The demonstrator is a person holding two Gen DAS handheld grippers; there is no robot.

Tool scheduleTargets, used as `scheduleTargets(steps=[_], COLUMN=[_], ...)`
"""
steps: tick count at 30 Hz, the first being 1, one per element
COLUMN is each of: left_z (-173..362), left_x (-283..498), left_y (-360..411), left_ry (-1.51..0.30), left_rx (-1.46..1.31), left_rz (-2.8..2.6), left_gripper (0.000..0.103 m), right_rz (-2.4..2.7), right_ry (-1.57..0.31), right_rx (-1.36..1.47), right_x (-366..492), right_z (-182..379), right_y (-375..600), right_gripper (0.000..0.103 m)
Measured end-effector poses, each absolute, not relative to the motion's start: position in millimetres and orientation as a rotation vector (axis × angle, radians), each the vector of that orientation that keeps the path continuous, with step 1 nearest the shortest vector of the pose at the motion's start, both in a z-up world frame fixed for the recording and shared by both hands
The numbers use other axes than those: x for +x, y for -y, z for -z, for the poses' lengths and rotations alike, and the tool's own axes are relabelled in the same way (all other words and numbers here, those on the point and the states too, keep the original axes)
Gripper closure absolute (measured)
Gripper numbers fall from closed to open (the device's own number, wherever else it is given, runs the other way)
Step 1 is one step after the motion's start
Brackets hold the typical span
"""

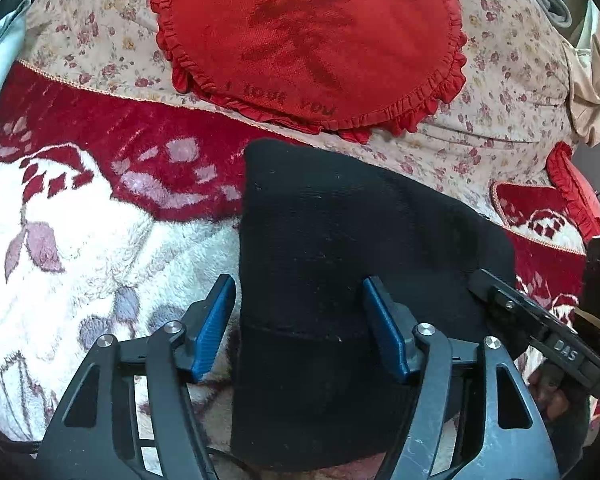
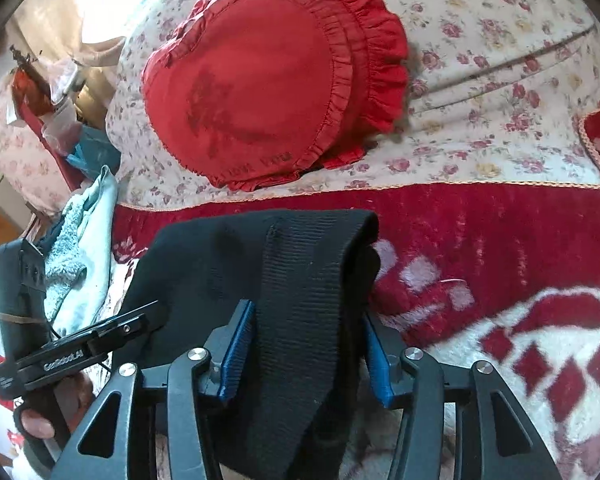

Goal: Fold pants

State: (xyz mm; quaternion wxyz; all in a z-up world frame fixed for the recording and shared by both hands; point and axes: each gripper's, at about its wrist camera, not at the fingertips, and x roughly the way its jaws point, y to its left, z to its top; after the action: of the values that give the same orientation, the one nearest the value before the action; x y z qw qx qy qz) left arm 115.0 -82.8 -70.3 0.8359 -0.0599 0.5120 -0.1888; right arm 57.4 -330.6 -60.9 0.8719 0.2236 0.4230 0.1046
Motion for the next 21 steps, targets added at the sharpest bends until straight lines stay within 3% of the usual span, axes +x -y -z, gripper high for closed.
scheduleTargets(steps=[9, 17, 21], left_z=[50, 35, 27], left_x=[106, 87, 77], left_y=[76, 76, 76], left_ry=[-1.047, -0.982, -0.959], left_rx=[-0.097, -0.009, 0.008], left_rz=[0.334, 0.277, 0.258], left_gripper=[0.036, 0.036, 0.036], right_rz=[-0.230, -0.218, -0.212], right_ry=[-0.750, -0.881, -0.864], right_rx=[0.326, 0.164, 0.161], right_x=[28, 40, 34], right_z=[-1, 43, 33], right_y=[309, 268, 268], right_gripper=[0.053, 0.053, 0.053])
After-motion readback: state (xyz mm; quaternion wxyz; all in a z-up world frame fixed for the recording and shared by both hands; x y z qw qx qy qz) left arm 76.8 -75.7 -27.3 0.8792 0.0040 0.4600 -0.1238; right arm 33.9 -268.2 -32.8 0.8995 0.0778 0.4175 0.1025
